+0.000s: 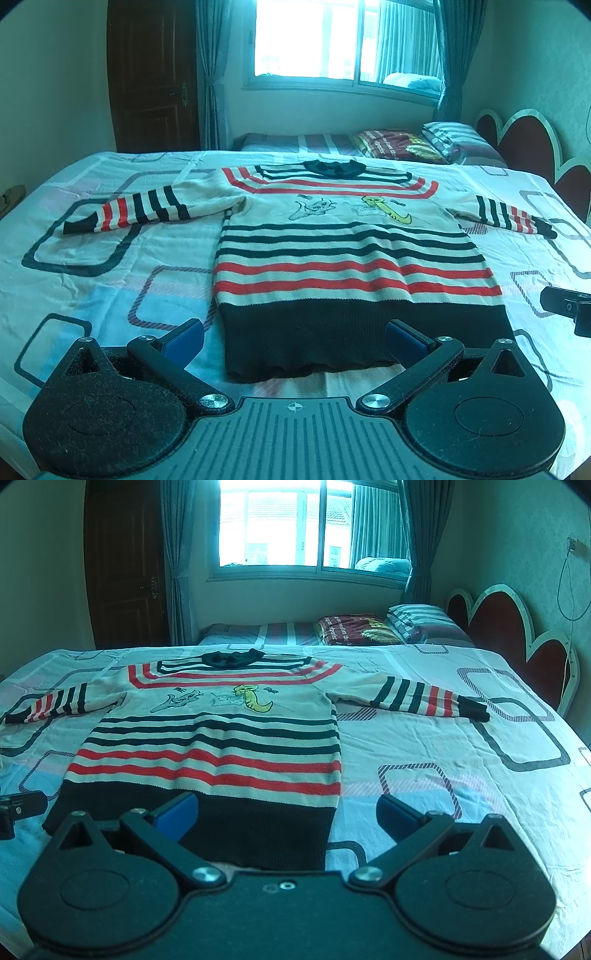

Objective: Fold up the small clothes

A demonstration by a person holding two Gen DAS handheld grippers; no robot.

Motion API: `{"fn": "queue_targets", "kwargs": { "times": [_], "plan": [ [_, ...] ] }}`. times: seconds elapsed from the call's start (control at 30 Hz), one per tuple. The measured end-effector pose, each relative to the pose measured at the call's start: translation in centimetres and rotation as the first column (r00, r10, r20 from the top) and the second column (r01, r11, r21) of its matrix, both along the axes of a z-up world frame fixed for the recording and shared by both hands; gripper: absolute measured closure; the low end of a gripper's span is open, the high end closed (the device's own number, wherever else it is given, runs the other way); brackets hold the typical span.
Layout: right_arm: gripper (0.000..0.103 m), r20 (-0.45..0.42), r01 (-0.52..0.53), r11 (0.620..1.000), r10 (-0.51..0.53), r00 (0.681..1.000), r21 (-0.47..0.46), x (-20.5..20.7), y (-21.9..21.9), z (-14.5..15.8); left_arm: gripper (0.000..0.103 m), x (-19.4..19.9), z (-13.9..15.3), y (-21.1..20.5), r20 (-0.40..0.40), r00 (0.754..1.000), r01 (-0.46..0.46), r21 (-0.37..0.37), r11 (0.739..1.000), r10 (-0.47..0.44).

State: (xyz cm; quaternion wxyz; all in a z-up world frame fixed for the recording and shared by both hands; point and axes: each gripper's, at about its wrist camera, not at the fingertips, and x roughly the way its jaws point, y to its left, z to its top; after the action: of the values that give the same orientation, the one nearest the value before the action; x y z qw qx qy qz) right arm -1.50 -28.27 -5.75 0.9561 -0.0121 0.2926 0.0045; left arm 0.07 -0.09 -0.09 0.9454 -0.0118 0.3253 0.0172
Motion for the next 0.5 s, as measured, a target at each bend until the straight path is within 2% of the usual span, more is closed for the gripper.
{"fn": "queue_targets", "kwargs": {
  "times": [0.5],
  "plan": [
    [0.001, 0.0, 0.001, 1.0, -0.001, 1.0, 0.007, -0.13, 0.17, 0.24, 0.0, 0.23, 0.12, 0.19, 0.006, 1.0, 0.009, 0.006, 1.0, -0.009]
  ]
}}
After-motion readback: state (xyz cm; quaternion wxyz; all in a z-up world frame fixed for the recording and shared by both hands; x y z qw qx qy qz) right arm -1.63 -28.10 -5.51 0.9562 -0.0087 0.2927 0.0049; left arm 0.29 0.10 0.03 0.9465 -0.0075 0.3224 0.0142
